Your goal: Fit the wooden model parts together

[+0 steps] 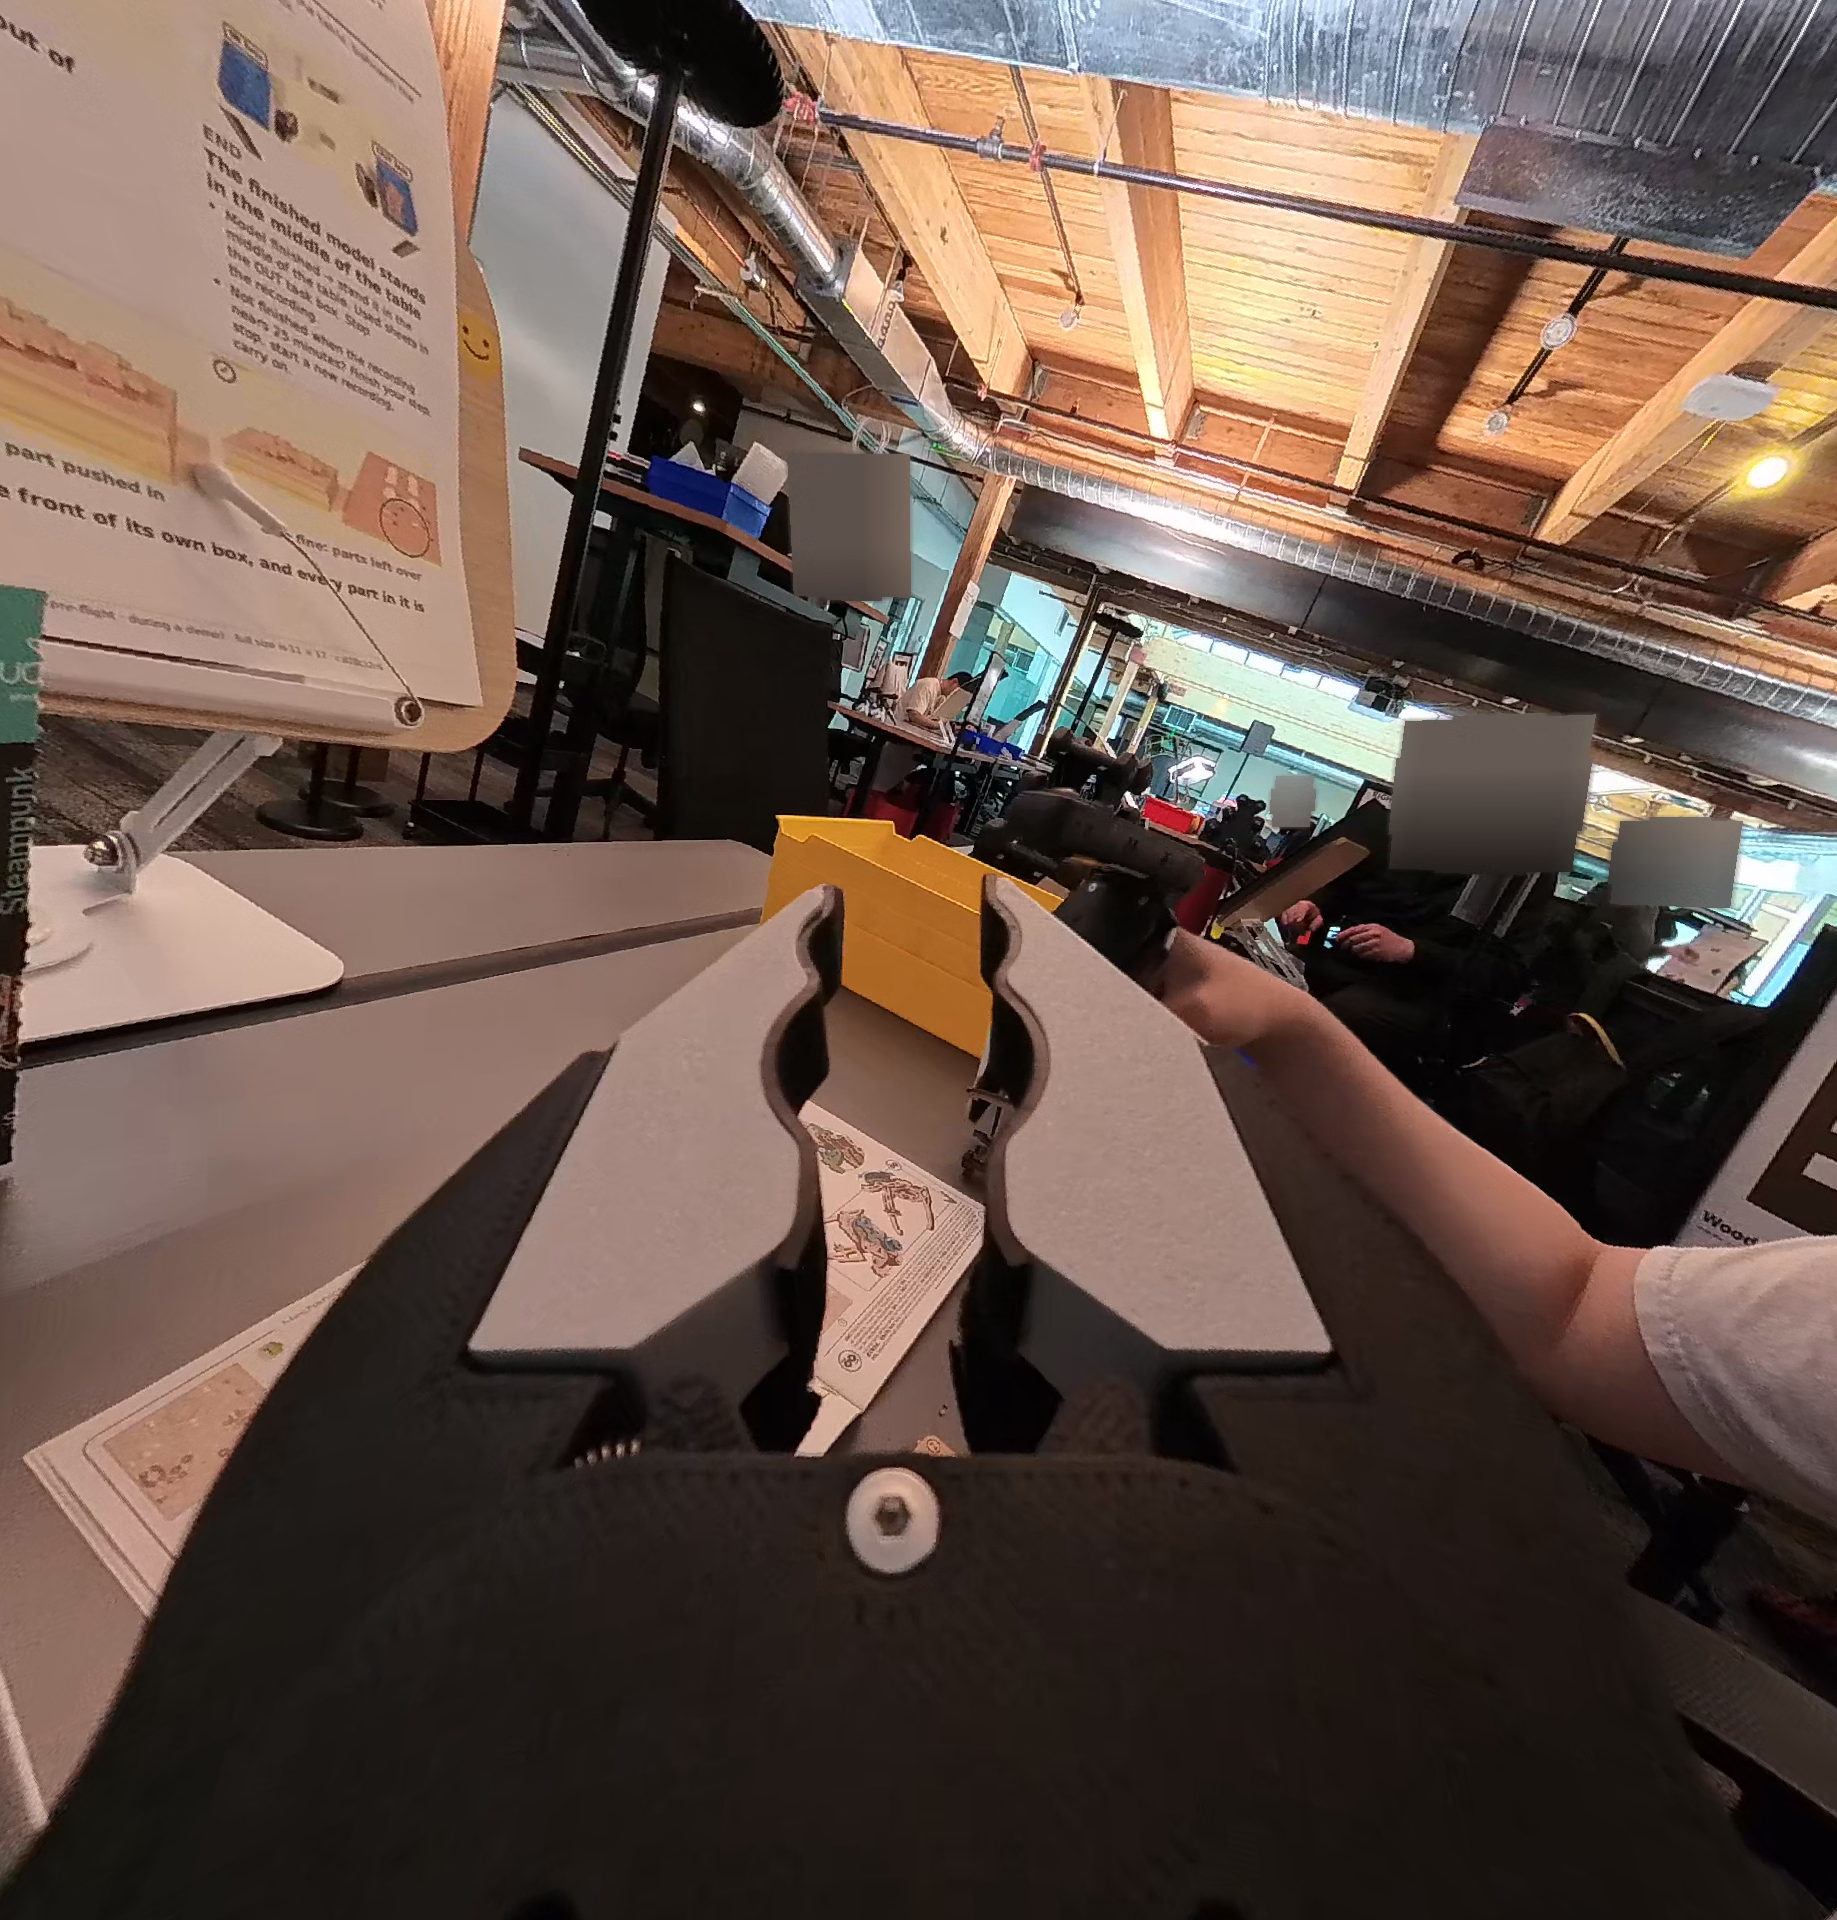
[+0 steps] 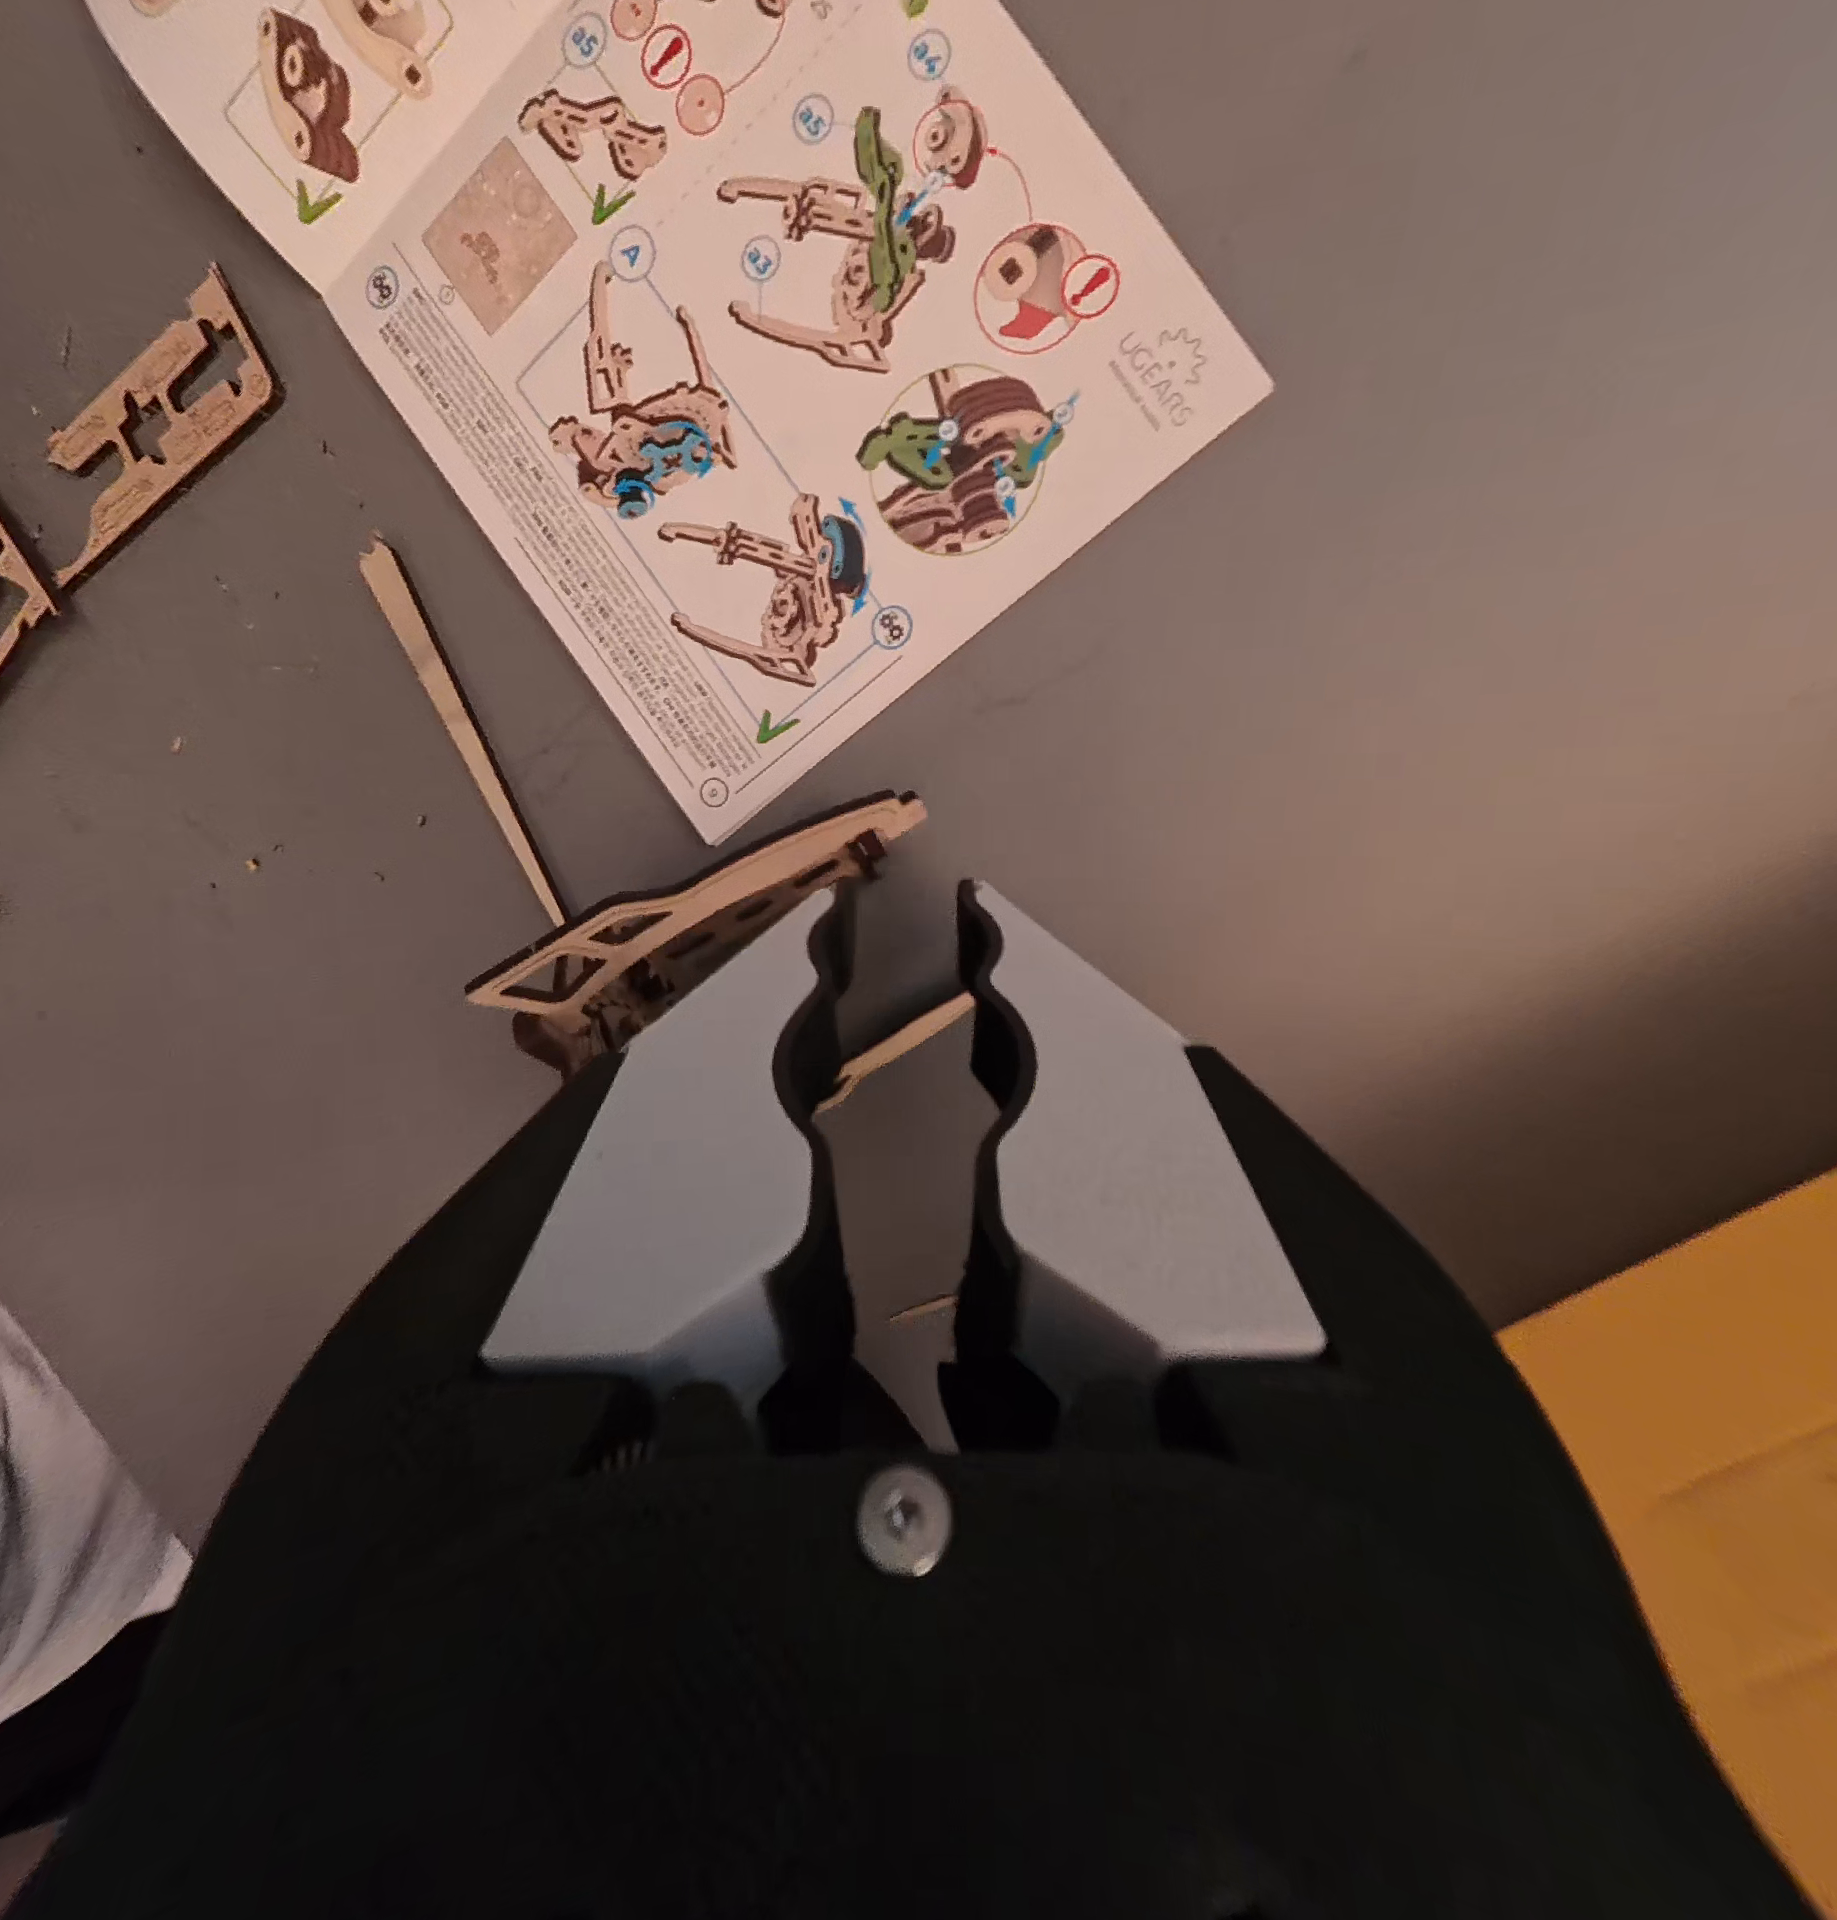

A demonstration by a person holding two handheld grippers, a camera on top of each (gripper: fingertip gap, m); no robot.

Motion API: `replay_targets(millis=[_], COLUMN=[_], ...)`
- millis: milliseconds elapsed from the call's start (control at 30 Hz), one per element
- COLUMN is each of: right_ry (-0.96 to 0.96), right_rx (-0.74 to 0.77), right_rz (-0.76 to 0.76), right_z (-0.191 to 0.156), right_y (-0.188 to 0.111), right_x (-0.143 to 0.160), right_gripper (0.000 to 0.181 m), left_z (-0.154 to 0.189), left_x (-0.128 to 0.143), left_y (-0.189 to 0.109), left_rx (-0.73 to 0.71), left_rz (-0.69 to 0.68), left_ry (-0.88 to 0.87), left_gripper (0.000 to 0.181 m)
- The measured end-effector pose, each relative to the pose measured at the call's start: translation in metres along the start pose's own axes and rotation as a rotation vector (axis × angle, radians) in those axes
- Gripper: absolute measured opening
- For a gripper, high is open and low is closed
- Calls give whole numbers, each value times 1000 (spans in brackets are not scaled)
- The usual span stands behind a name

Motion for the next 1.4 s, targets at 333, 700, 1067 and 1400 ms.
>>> replay_targets(millis=[333,700,1067,1400], right_ry=[-31,-384,-708,-770], right_rx=[163,325,134,-145], right_rz=[7,576,866,876], right_z=[-5,-57,-169,-211], right_y=[-24,-87,-53,-2], right_x=[-1,-61,-86,-51], right_gripper=[17,20,53,52], left_z=[1,1,33,24], left_x=[-1,-24,-49,15], left_y=[0,-18,-26,-51], left_rx=[1,-90,-132,-27], left_rz=[7,33,-88,-502], left_ry=[8,192,303,386], left_gripper=[24,25,29,26])
Point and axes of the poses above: each gripper's, where its closed fingertips meet, y out along the fingers, x out of its underside, z = x × y across the jaws, the point moved 5 cm from there along -y, back along the fingers
